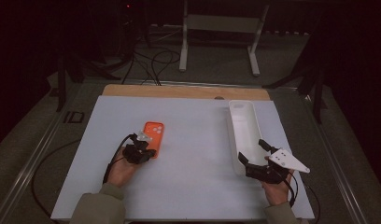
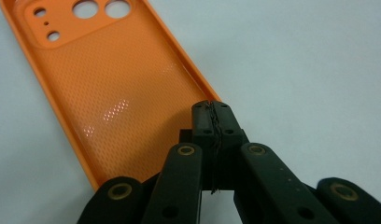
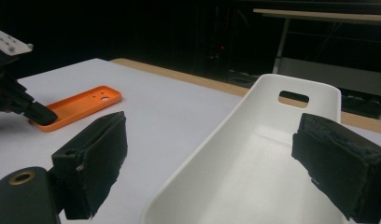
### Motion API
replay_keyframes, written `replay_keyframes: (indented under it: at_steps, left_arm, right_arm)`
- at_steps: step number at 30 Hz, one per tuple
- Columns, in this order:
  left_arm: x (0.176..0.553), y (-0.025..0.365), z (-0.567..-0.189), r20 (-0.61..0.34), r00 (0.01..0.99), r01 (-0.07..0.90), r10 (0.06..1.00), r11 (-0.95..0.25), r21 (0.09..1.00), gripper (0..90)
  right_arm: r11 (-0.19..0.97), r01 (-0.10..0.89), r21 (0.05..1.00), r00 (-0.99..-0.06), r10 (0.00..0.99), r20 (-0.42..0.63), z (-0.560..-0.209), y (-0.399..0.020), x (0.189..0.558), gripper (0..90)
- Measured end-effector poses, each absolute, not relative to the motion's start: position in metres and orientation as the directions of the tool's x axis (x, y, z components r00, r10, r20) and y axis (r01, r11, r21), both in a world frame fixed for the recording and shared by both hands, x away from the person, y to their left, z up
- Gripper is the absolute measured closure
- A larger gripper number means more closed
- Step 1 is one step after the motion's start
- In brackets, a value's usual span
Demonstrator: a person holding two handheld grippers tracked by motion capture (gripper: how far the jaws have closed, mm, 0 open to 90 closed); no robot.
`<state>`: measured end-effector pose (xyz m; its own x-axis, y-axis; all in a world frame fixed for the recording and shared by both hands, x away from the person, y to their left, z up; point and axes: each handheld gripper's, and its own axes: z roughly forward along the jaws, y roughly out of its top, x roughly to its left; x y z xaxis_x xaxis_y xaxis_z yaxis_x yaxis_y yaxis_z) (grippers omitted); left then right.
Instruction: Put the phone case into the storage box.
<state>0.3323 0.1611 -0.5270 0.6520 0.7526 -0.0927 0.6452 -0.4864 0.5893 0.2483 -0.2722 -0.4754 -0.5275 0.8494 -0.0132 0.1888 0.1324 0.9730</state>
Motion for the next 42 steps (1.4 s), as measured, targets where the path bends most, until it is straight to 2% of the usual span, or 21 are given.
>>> replay_keyframes:
  at_steps: [17,42]
  left_arm:
    - [0.320,0.172,-0.526,-0.070,0.641,0.650,0.764,-0.491,0.580,90.0]
    - [0.287,0.223,-0.525,-0.041,0.599,0.663,0.800,-0.467,0.585,90.0]
  right_arm:
    - [0.126,0.186,0.974,-0.536,0.844,-0.006,-0.478,-0.273,0.249,9.4]
    - [0.117,0.194,0.974,-0.561,0.828,0.013,-0.482,-0.272,0.248,9.4]
